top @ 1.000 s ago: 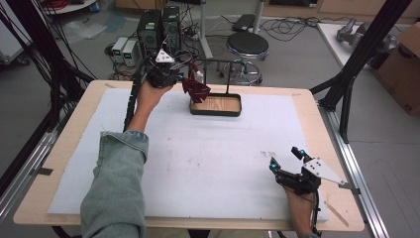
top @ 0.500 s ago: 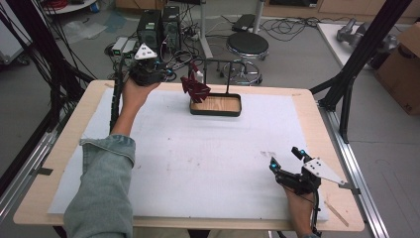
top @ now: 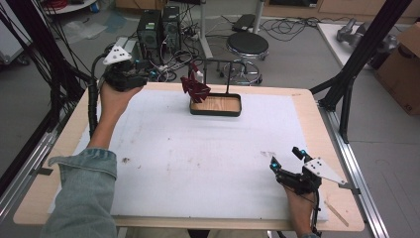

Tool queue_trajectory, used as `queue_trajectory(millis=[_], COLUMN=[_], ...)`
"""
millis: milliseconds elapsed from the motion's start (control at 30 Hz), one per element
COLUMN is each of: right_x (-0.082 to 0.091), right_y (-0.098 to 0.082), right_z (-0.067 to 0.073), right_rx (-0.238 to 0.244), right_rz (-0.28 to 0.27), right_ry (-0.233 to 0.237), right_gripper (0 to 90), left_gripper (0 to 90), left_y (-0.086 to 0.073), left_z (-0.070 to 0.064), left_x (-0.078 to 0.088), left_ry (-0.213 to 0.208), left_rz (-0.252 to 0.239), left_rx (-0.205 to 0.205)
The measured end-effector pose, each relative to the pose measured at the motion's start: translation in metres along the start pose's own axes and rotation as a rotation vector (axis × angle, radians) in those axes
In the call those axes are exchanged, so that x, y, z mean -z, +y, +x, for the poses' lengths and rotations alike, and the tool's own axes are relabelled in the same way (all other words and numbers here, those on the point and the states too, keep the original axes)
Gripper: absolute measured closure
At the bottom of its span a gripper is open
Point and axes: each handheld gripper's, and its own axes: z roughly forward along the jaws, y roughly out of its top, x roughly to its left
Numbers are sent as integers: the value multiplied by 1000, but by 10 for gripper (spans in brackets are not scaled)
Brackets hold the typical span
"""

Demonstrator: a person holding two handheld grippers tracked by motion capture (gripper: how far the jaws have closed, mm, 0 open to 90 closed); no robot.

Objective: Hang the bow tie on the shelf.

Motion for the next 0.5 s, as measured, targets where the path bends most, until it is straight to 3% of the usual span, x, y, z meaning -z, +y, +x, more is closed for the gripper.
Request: queue_trajectory(millis=[500], right_x=[-1], right_y=[1], right_z=[0], right_rx=[10], right_rz=[-2], right_ry=[1], right_gripper=[109], left_gripper=[357], left_y=[-18], left_z=[-11], left_x=[63], left_ry=[9], left_rz=[-83], left_rx=[33])
